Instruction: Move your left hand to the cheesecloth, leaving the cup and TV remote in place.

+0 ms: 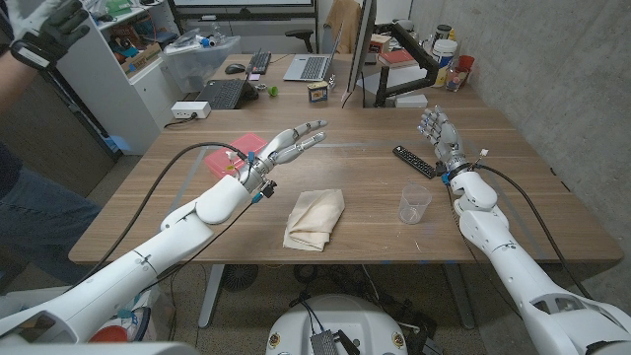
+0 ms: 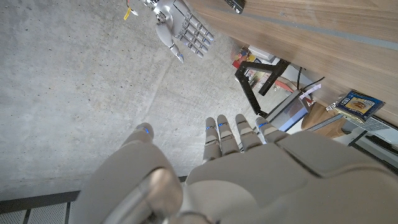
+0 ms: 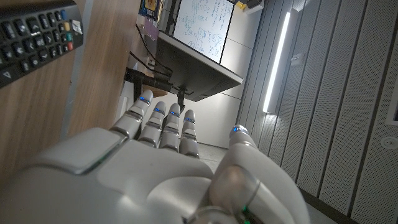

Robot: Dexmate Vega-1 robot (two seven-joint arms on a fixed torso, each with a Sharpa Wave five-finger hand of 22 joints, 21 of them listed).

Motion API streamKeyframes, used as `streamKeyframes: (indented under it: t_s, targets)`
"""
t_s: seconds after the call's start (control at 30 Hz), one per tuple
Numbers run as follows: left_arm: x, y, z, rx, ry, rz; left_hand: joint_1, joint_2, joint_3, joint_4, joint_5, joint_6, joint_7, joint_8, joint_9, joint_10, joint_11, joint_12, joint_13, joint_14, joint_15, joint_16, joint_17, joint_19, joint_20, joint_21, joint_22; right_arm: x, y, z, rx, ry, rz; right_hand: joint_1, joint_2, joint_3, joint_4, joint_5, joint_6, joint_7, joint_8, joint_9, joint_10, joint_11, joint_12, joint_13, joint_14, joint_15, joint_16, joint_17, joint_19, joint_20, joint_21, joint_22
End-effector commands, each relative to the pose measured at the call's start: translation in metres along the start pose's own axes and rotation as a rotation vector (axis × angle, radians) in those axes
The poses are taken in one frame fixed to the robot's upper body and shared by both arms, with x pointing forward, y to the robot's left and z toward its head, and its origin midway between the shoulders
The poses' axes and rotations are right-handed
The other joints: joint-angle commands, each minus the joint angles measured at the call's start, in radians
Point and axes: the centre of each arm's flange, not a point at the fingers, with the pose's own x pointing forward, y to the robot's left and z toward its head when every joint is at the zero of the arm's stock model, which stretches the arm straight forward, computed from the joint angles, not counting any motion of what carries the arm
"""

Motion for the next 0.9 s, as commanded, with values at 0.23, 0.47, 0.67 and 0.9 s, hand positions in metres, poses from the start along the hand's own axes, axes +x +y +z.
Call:
streamKeyframes:
  t_s: [0.23, 0.47, 0.67, 0.9]
  targets:
    - [-0.0019, -0.0078, 0.0000, 0.036, 0.007, -0.043, 0.017, 0.002, 0.003, -0.005, -0.004, 0.007, 0.004, -0.001, 0.005, 0.008, 0.003, 0.005, 0.002, 0.012, 0.003, 0.005, 0.001, 0.002, 0.006, 0.000, 0.001, 0.0019, -0.0024, 0.0024, -0.006, -0.007, -0.007, -0.007, -0.001, 0.003, 0.004, 0.004, 0.007, 0.002, -0.001, 0.005, 0.002, 0.001, -0.002, 0.005, 0.008, 0.005, -0.003, 0.005, 0.011, 0.001, 0.006, 0.001]
    - [-0.0007, -0.0107, -0.0006, 0.050, 0.010, -0.064, 0.021, 0.002, 0.003, -0.007, -0.005, 0.007, 0.003, -0.002, 0.005, 0.008, 0.003, 0.005, 0.002, 0.012, 0.003, 0.005, 0.002, 0.004, 0.008, 0.001, 0.001, 0.0029, -0.0020, 0.0016, -0.003, -0.008, -0.008, -0.007, -0.001, 0.002, 0.005, 0.004, 0.007, 0.002, -0.002, 0.005, 0.002, 0.000, -0.003, 0.005, 0.007, 0.005, -0.003, 0.005, 0.012, 0.002, 0.006, 0.001]
    - [-0.0005, -0.0130, -0.0004, 0.074, 0.008, -0.080, 0.024, 0.002, 0.002, -0.008, -0.005, 0.004, 0.002, -0.003, 0.006, 0.007, 0.000, 0.005, 0.002, 0.012, 0.005, 0.004, 0.002, 0.005, 0.017, 0.001, 0.002, 0.0046, -0.0006, 0.0016, -0.002, -0.010, -0.008, -0.008, -0.002, 0.002, 0.005, 0.004, 0.008, 0.001, -0.002, 0.005, 0.003, 0.002, -0.003, 0.005, 0.007, 0.004, -0.003, 0.005, 0.013, 0.002, 0.005, 0.001]
    - [-0.0047, -0.0155, -0.0015, 0.103, 0.018, -0.094, 0.028, 0.002, 0.002, -0.010, -0.007, 0.004, 0.002, -0.004, 0.006, 0.005, 0.000, 0.004, 0.002, 0.012, 0.005, 0.004, 0.002, 0.005, 0.019, 0.001, 0.002, 0.0053, 0.0010, 0.0010, -0.001, -0.010, -0.009, -0.008, -0.002, 0.002, 0.005, 0.004, 0.008, 0.001, -0.002, 0.005, 0.004, 0.002, -0.004, 0.005, 0.007, 0.006, -0.003, 0.005, 0.014, 0.003, 0.005, 0.001]
